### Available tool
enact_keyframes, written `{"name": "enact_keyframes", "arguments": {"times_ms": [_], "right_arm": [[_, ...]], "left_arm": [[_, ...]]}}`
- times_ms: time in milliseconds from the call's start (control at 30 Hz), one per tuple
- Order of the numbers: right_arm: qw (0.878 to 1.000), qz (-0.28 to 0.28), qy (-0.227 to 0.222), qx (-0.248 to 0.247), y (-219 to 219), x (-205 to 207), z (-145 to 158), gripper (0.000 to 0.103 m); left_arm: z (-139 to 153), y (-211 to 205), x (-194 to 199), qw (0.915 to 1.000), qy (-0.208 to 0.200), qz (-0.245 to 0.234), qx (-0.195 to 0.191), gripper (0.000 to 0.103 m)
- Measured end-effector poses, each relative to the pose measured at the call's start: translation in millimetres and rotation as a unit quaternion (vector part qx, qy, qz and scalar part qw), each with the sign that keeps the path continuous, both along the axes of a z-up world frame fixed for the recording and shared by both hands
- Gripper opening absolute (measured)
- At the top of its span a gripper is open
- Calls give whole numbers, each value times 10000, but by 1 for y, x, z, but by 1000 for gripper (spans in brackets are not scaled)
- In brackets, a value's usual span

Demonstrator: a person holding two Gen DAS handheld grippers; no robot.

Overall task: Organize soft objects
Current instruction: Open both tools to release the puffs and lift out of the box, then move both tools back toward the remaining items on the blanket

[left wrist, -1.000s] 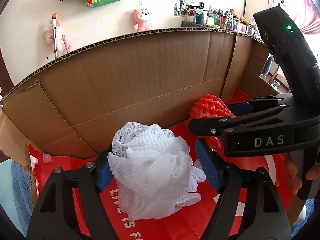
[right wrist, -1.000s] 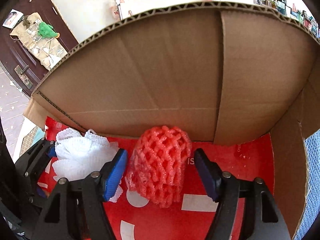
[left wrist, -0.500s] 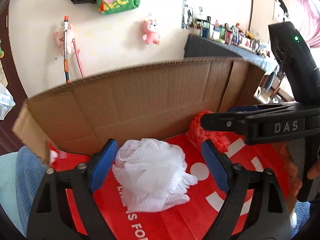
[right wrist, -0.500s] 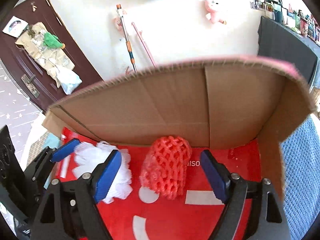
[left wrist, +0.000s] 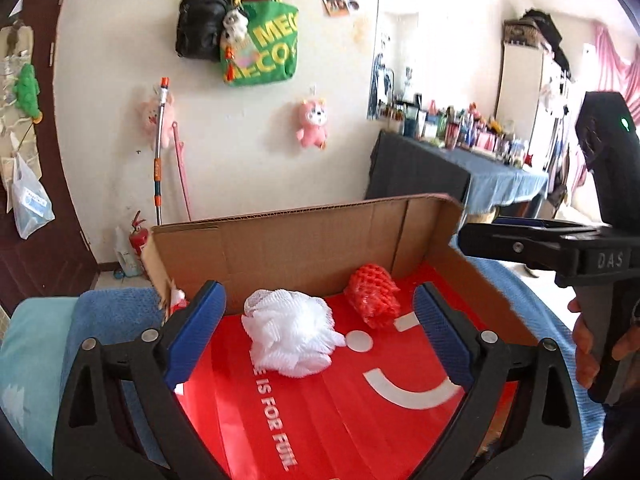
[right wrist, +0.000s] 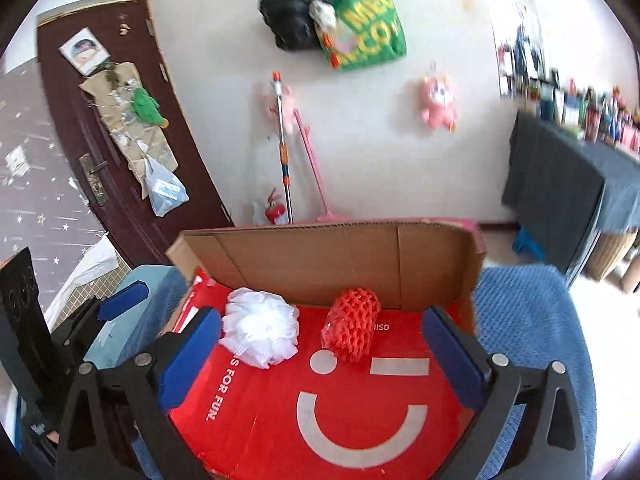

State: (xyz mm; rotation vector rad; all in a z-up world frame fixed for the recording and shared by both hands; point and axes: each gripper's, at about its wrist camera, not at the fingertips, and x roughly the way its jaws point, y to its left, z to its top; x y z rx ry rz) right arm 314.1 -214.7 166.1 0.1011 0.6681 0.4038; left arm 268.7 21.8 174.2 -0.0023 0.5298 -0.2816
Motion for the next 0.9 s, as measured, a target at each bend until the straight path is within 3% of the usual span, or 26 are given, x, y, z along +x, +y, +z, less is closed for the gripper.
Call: {"name": "enact_keyframes", "arguments": {"times_ms": [467,633,900], "right_arm": [[9919,42,-1265,-63,-4,-136,21,103],[9859,12,-1672,-97,-4,-186,17,103],[9748,-324,-2182,-340,-2,-248,-18,103]], "left_arm": [[23,3,-130,9936,-1036,295,-343,103],[18,-2,-171,9885,-1411,527,-106,103],[-14,-1,-218,9882,-1360,634,-303,103]]}}
